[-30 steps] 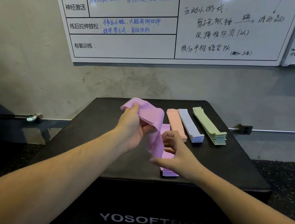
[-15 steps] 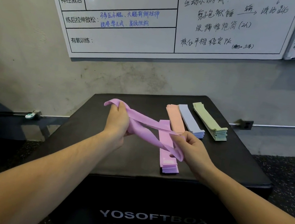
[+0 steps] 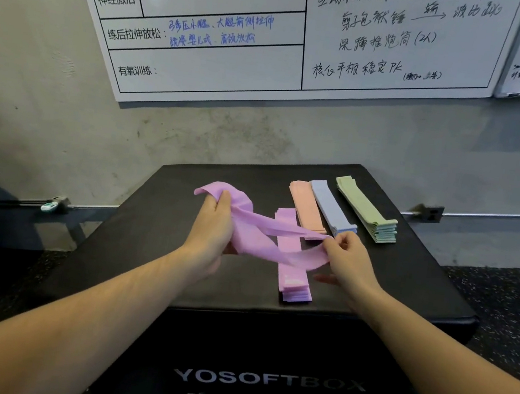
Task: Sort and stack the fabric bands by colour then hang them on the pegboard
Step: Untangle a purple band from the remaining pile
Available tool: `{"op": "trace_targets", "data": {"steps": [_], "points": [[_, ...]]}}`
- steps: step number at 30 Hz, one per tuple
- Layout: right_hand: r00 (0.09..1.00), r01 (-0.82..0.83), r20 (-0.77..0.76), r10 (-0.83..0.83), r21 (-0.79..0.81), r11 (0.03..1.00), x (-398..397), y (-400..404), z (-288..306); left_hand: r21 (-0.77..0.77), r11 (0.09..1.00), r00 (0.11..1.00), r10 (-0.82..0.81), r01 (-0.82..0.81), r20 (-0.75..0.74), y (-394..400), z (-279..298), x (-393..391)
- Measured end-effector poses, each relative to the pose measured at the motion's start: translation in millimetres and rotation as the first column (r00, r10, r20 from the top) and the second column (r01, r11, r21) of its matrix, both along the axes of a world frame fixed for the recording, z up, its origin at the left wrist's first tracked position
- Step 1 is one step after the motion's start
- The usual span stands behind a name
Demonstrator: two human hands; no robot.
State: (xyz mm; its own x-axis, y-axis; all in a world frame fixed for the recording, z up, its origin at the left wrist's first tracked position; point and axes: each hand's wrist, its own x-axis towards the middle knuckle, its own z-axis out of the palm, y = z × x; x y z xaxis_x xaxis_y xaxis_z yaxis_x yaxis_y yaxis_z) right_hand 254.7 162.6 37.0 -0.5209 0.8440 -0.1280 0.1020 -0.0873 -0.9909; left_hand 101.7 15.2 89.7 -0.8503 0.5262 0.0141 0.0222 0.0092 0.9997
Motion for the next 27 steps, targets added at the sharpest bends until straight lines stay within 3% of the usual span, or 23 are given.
{"op": "trace_targets", "data": {"steps": [3,7,15,17,21,25,27], "points": [[0.987,-0.141,-0.091,0.130,-0.134,0.981,3.0,0.9,0.6,-0.014,1.000,1.000,0.016,-0.016,-0.016,2.3,1.2,-8.8],[0.956,-0.261,-0.164,0.242,-0.107,0.959,11.6,2.3,-2.9,0.022,0.997,0.995,0.077,-0.078,0.067,4.8,2.4,-22.1],[0.874,-0.447,-0.319,0.365,-0.236,0.863,19.8,11.2,-5.1,0.035,0.990,0.981,0.129,-0.135,0.147,13.4,-2.5,-21.2],[0.907,-0.385,-0.260,0.330,-0.199,0.901,19.0,13.2,-7.2,0.027,0.992,0.987,0.121,-0.125,0.105,12.5,-2.6,-20.5],[0.980,-0.197,0.052,0.195,0.041,0.980,14.3,11.8,-12.1,0.040,0.998,0.998,0.053,-0.053,0.015,13.1,-2.3,-12.8],[0.996,-0.023,0.089,-0.003,0.287,0.958,17.8,18.0,-16.7,0.074,0.997,1.000,0.023,-0.023,0.003,17.0,-1.2,-9.1],[0.988,-0.044,0.156,-0.011,0.342,0.939,21.1,21.8,-16.7,0.083,0.996,0.998,0.036,-0.041,0.059,18.1,-1.1,-11.6]]}}
